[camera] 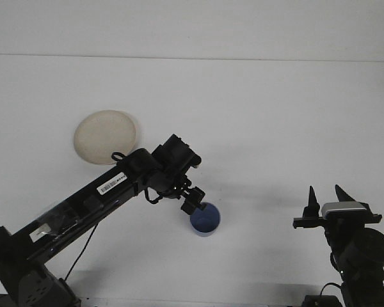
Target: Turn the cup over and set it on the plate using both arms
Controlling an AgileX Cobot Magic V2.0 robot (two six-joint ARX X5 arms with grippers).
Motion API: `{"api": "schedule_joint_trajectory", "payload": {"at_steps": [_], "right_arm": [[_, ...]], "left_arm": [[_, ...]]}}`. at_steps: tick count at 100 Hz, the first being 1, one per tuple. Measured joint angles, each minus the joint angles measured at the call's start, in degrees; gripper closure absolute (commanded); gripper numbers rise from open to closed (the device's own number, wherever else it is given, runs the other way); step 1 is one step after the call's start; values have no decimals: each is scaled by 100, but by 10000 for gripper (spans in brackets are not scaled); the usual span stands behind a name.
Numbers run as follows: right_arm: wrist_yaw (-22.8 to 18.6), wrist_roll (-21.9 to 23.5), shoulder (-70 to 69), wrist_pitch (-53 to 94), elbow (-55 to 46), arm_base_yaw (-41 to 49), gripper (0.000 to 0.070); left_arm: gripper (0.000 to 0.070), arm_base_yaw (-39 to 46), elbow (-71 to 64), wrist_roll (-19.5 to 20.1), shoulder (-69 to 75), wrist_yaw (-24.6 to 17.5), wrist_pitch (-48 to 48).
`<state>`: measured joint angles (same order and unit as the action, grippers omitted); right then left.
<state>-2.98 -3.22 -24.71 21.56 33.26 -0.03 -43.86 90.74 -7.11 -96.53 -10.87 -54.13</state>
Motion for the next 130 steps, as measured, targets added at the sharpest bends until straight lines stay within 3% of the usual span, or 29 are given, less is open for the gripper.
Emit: {"api": "schedule_joint_trajectory", "payload": {"at_steps": [59, 64, 73, 74, 104, 130], "right_arm": [[-2, 0, 0, 0, 0, 0, 295], [0, -2, 0, 0, 0, 0, 295], [0, 0, 0, 2, 0, 0, 295], [-2, 0, 0, 0, 0, 0, 295], [0, 0, 0, 0, 0, 0, 295], [0, 0, 0, 0, 0, 0, 295]], "left_arm": [[333, -323, 9, 164, -1128, 0, 24], [408, -352, 9, 170, -1180, 0, 24], [695, -400, 9, 225, -1185, 0, 39], [700, -407, 11, 234, -1185, 0, 42], [692, -433, 133, 367, -1185, 33, -190], [692, 284, 1456, 621, -1185, 839, -1025]]}}
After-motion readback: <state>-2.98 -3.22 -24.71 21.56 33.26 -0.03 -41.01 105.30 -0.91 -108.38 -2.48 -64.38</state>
